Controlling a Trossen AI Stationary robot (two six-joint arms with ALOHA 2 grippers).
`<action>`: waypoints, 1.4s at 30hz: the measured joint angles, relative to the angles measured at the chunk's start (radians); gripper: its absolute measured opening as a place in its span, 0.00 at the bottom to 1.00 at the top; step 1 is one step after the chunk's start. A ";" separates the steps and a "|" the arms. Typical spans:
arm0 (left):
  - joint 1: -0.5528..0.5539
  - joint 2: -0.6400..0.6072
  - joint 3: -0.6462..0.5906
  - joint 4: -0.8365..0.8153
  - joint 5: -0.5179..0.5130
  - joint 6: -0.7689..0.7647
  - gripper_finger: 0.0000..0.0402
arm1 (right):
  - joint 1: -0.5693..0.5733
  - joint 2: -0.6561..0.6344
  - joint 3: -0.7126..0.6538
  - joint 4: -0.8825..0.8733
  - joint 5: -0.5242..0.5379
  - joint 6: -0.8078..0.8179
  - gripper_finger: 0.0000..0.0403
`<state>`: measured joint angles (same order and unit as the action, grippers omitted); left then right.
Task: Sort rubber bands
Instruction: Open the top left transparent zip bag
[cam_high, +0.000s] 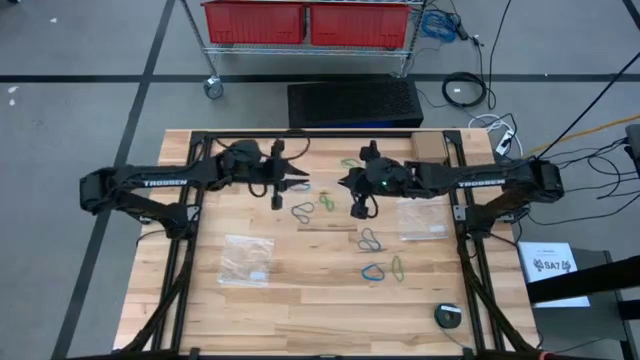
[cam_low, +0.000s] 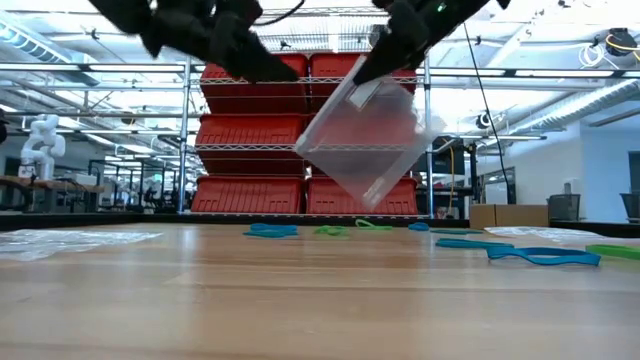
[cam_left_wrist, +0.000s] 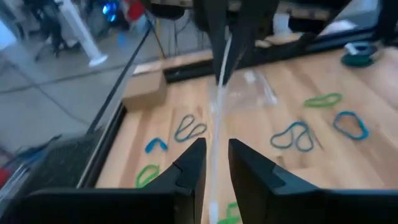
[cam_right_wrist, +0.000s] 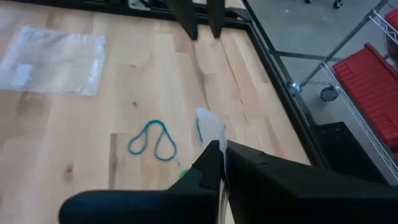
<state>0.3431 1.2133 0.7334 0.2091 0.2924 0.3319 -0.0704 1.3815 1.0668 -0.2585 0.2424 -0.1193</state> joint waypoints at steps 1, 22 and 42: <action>0.018 0.000 -0.035 0.065 0.027 -0.010 0.19 | 0.010 -0.010 0.000 -0.013 0.011 0.001 0.00; 0.161 0.095 -0.462 1.061 0.225 -0.327 0.19 | 0.053 -0.144 -0.329 0.737 0.039 -0.039 0.00; 0.135 0.153 -0.383 1.075 0.184 -0.327 0.19 | 0.101 -0.143 -0.329 0.807 0.014 -0.048 0.00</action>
<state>0.4781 1.3659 0.3508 1.2846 0.4764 0.0049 0.0308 1.2381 0.7376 0.5487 0.2569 -0.1676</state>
